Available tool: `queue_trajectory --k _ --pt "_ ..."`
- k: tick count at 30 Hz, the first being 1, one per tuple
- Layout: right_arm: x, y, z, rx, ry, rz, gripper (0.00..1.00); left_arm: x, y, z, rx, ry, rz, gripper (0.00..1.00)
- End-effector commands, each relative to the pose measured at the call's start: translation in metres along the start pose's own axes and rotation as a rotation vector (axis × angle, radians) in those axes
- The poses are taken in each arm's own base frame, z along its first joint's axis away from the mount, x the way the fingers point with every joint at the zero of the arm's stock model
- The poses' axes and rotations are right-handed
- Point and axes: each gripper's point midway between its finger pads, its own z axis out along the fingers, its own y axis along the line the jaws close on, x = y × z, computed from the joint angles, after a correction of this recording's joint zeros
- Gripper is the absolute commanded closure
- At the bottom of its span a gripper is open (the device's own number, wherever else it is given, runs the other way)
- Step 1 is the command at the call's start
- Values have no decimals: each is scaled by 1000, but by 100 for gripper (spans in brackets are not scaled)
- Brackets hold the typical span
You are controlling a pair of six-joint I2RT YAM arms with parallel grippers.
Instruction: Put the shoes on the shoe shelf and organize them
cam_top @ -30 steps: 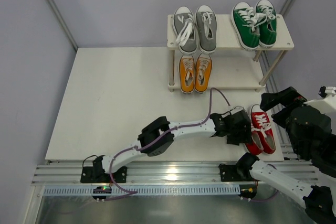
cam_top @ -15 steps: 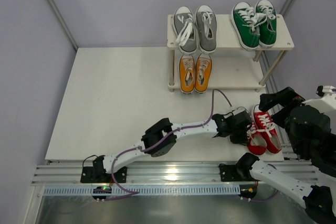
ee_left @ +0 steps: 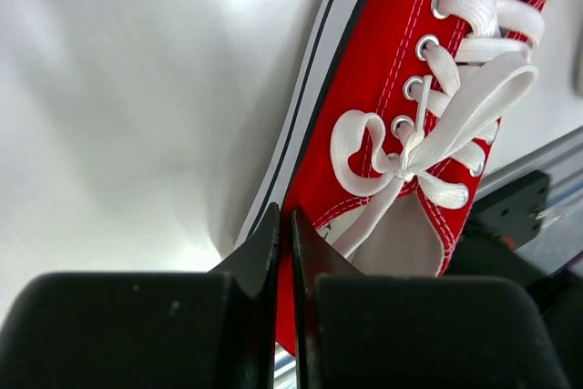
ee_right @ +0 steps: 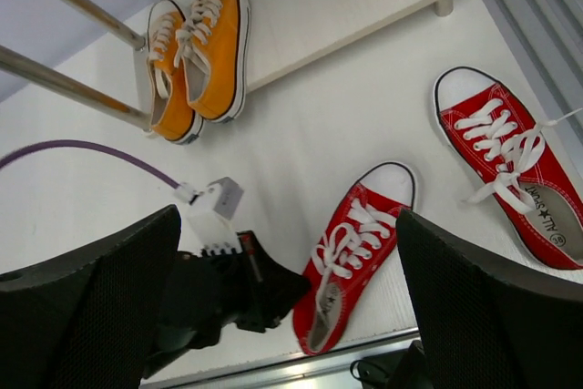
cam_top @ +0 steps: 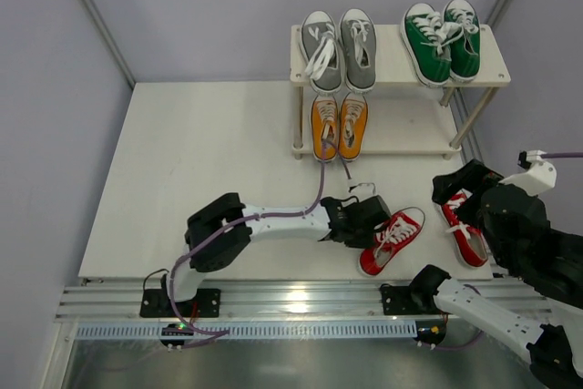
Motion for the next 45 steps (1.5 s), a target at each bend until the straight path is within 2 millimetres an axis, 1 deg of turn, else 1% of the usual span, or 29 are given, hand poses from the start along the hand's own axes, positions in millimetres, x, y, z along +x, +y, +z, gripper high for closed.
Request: queue_trajectory --k 1,2,3,4,5,6,7,8,9,11,12,13,16,18,19,20,21,23,25,29,30,31,32,35,36,37,39,41,45 --pt "46 -21 2 38 173 -178 0 -20 30 -39 -75 -126 -14 100" --pt "55 -12 4 3 207 -173 0 -17 45 -44 -108 -131 -11 100" --pt "67 -12 9 7 240 -204 0 -21 46 -57 -103 -149 -12 100" --pt "75 -9 12 -3 263 -206 0 -21 58 -64 -142 -160 -22 100" --pt "82 -3 14 -27 286 -197 0 -13 75 -65 -185 -150 -21 100" --pt "93 -3 18 -23 313 -211 0 -15 79 -76 -181 -167 -34 100" --pt "98 -1 21 -28 328 -215 0 -11 92 -79 -208 -173 -73 100" --pt "103 6 23 -51 342 -204 0 -1 121 -77 -268 -178 -83 100" --pt "113 4 27 -44 365 -217 0 5 133 -80 -283 -186 -113 100" --pt "123 10 33 -64 382 -214 0 2 140 -91 -244 -237 -215 100" --pt "138 10 36 -68 424 -222 0 15 162 -87 -268 -229 -224 100" --pt "145 12 37 -78 444 -222 0 13 159 -92 -231 -243 -255 100" --pt "170 17 46 -97 502 -218 0 10 154 -80 -178 -291 -321 100" --pt "184 23 51 -123 531 -210 0 -1 124 -70 -81 -313 -376 100" --pt "188 25 52 -130 543 -216 0 0 114 -58 -56 -302 -381 100" --pt "193 26 54 -132 556 -228 0 -4 93 -53 5 -301 -397 100" --pt "197 28 54 -138 573 -238 0 -13 68 -56 60 -311 -419 100" --pt "204 35 53 -174 596 -255 0 -13 47 -54 106 -330 -431 100" --pt "213 41 52 -200 630 -259 0 -26 36 -60 142 -384 -485 100" --pt "213 38 51 -191 621 -232 0 -44 35 -72 181 -441 -525 100" --pt "211 38 50 -195 613 -228 0 -43 34 -73 178 -428 -482 96" --pt "211 34 51 -176 607 -235 0 -40 31 -75 185 -403 -456 85" --pt "210 29 52 -154 603 -244 0 -43 22 -84 207 -398 -427 61" --pt "217 10 58 -60 616 -292 0 -42 11 -101 222 -363 -299 27" --pt "219 7 59 -34 619 -292 0 -44 10 -111 222 -361 -279 20" --pt "223 4 62 -4 637 -312 0 -40 17 -116 185 -353 -230 9" --pt "231 4 67 7 661 -342 0 -45 18 -134 192 -367 -205 0" --pt "237 9 69 -18 679 -357 0 -42 34 -140 137 -366 -185 0" --pt "244 41 72 -178 686 -342 0 -37 68 -154 57 -383 -183 0"
